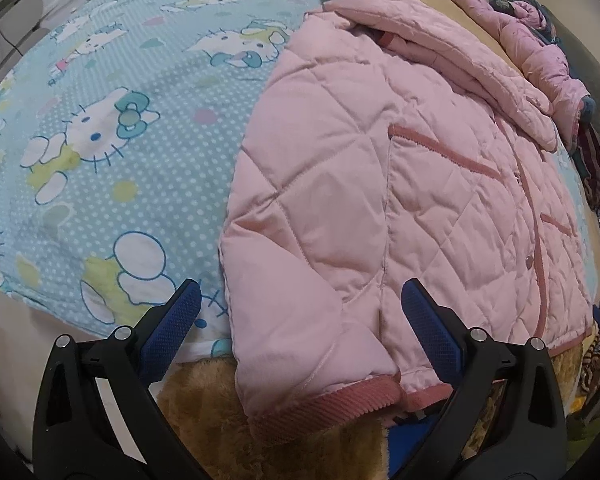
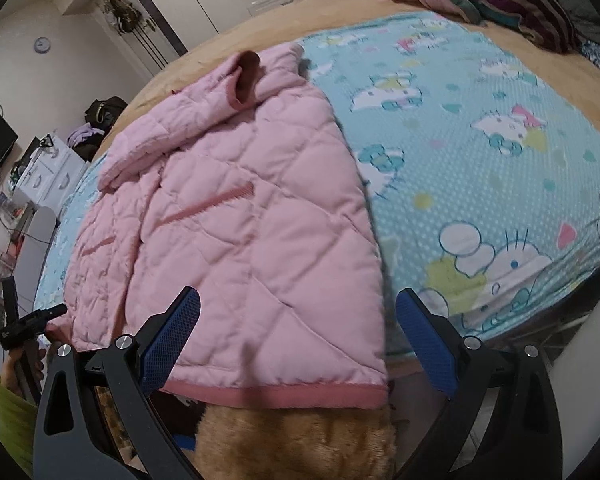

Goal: Fold large clothes
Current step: 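Move both tools to the jacket hem, then grasp the ribbed hem with the left tool while the right tool grasps it, then lift the hem with both tools and fold it toward the collar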

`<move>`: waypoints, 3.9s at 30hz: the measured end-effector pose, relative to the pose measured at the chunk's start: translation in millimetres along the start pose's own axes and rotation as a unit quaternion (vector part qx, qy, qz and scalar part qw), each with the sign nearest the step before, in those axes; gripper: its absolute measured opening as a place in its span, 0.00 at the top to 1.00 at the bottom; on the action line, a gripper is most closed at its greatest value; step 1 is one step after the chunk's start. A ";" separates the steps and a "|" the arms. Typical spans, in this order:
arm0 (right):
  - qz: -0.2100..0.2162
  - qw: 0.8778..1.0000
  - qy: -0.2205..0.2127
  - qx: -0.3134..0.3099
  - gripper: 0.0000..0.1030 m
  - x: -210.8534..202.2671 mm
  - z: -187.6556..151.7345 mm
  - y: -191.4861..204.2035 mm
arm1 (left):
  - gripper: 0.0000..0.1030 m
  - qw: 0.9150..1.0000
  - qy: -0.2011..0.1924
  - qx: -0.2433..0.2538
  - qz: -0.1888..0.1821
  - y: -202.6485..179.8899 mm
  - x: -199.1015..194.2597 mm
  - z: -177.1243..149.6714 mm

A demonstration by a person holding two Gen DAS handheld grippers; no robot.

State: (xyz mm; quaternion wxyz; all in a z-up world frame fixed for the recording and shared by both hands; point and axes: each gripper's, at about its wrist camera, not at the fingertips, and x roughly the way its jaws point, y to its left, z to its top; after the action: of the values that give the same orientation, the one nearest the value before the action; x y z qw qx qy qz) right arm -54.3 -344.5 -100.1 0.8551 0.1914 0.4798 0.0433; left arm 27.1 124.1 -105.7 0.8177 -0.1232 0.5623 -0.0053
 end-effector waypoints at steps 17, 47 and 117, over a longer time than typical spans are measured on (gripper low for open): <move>0.097 0.995 0.023 0.024 0.60 9.5 -6.9 -8.2 | 0.09 1.000 0.008 -0.012 -0.022 10.4 6.8 -6.7; 0.198 0.966 -0.166 0.004 0.77 -54.6 80.1 44.9 | 0.82 0.982 -0.153 0.052 -0.098 -31.1 -77.9 23.6; 0.252 0.927 -0.155 0.229 0.09 113.6 337.4 14.8 | 0.82 0.977 -0.201 0.000 -0.071 -68.4 8.2 334.7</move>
State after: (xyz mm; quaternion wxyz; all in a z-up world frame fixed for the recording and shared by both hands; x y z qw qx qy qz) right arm 290.7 -398.0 -28.6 0.8129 0.5008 0.2737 0.1157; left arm 347.2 122.0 13.8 0.9115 -0.1609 0.3767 -0.0386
